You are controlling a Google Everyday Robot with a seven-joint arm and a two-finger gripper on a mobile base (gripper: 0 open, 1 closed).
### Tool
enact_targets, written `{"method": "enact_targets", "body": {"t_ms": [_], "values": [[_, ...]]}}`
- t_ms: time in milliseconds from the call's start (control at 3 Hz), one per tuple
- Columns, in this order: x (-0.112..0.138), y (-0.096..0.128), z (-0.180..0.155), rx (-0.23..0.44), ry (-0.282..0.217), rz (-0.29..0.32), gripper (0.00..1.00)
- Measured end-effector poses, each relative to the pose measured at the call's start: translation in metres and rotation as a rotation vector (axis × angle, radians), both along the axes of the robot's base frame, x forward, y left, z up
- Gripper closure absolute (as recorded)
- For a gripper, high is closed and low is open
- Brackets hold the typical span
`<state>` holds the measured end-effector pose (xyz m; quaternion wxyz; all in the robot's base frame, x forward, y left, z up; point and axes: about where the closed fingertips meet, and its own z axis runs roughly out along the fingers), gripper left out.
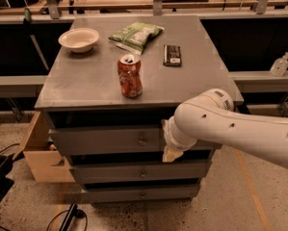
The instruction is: Open top drawer
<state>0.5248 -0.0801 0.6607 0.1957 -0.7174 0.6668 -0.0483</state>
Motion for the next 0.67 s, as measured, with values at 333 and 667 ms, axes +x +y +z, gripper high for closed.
{"method": "enact_targets", "body": {"t_ms": [333,667], "values": [[-0.0004,0.0009,0.0002,0.002,0.001,0.001,0.64],[-0.0005,0.0009,0.0022,0.001,0.0,0.002,0.87]]}}
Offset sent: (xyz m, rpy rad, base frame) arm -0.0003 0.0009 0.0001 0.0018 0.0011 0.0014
